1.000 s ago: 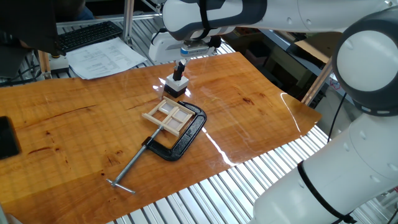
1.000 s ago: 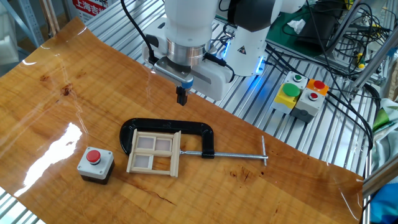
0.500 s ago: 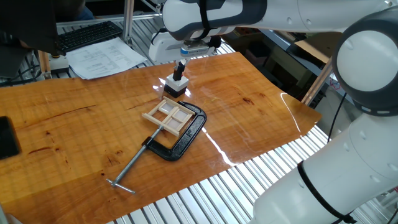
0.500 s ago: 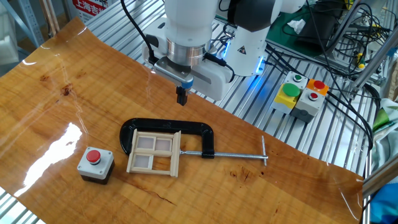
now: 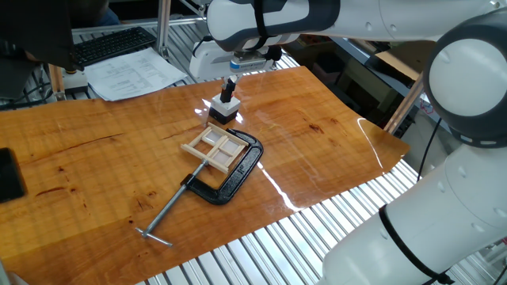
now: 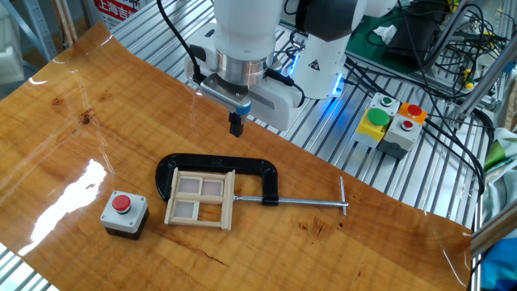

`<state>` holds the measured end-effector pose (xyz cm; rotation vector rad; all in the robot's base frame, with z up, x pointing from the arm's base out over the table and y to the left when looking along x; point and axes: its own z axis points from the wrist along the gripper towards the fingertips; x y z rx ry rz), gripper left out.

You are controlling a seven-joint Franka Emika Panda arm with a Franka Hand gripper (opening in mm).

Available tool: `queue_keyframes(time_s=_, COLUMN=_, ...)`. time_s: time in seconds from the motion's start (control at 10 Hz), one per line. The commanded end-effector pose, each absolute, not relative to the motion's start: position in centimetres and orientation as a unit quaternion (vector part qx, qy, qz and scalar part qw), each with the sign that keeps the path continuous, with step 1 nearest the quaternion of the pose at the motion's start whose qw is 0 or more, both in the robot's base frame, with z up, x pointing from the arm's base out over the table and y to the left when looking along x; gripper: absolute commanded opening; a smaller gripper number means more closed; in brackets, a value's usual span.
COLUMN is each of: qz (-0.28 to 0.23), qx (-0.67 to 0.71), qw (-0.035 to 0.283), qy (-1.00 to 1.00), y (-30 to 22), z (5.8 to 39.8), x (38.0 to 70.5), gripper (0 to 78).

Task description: Close a sliding window

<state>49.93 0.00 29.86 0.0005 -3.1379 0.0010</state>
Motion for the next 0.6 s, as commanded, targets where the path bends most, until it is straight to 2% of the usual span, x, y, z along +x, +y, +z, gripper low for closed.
queue_keyframes(time_s=0.1, qz=-0.062, qx=-0.213, qw=0.046, qy=-0.974, y=0.00, z=29.86, x=49.93, gripper=0.0)
queue_keyframes(time_s=0.6, qz=-0.046, qx=-0.200, qw=0.036, qy=-0.978, y=-0.67, z=29.57, x=50.14, gripper=0.0)
